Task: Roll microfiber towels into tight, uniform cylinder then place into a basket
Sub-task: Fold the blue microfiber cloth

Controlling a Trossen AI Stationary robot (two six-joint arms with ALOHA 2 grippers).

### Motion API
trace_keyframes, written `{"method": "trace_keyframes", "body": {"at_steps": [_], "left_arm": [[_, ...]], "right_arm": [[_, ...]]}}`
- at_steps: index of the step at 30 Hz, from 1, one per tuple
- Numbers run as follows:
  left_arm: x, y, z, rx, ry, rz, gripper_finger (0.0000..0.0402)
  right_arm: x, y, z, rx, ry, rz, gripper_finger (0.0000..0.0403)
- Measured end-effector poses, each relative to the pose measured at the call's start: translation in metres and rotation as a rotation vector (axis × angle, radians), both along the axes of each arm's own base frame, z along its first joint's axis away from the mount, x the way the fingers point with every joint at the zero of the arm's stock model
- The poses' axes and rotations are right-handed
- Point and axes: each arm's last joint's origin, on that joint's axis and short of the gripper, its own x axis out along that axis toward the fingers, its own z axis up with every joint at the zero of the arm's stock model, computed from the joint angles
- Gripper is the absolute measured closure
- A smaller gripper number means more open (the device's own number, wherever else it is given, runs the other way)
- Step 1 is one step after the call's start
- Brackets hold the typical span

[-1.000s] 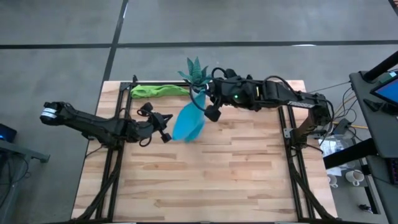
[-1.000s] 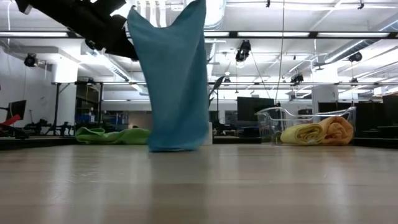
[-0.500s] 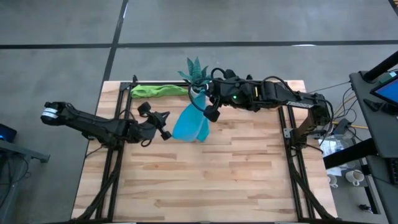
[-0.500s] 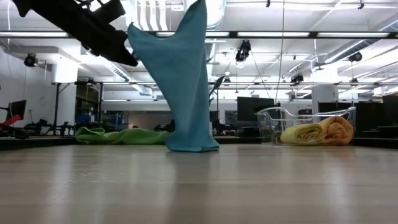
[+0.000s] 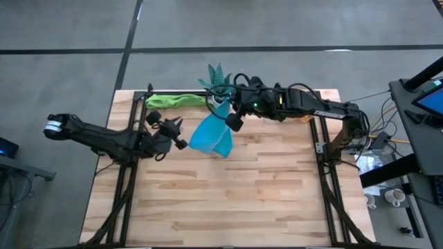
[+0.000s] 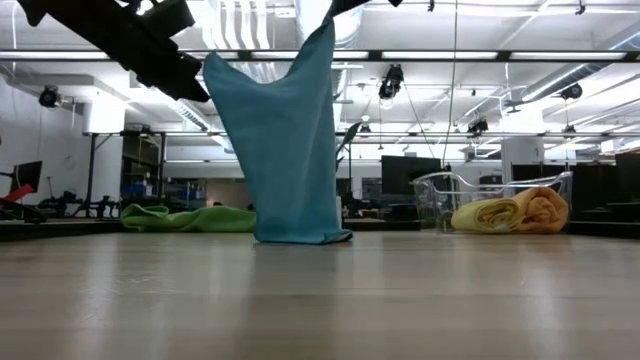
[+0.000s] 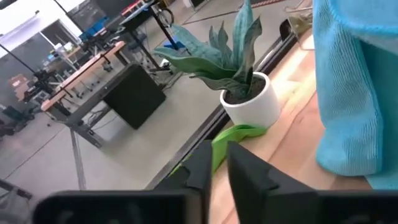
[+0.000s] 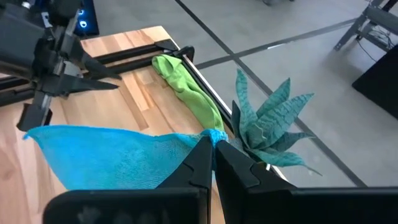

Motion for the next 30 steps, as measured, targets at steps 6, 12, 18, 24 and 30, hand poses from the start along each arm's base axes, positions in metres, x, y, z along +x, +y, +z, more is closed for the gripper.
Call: {"method": "trace_keyframes", "body": {"at_steps": [6, 12, 18, 24, 30], "left_arm": [[0.0, 0.001, 0.016, 0.031, -0.002, -0.006, 0.0275], [-0.001, 0.001, 0.035, 0.027, -0.057, -0.018, 0.0216], [0.017, -0.006, 0.015, -0.19, -0.116, -0.215, 0.0199], [0.051, -0.014, -0.045, -0.315, -0.106, -0.295, 0.0198], [0.083, -0.015, -0.09, -0.303, -0.166, -0.246, 0.0198]], "right_arm": [[0.0, 0.0, 0.002, 0.0, -0.007, 0.0, 0.0394], [0.0, 0.0, 0.001, 0.0, -0.005, 0.0, 0.0394], [0.0, 0.0, 0.001, 0.0, -0.004, 0.0, 0.0394], [0.0, 0.0, 0.001, 0.0, -0.007, 0.0, 0.0394], [0.0, 0.0, 0.001, 0.0, -0.005, 0.0, 0.0394]]}}
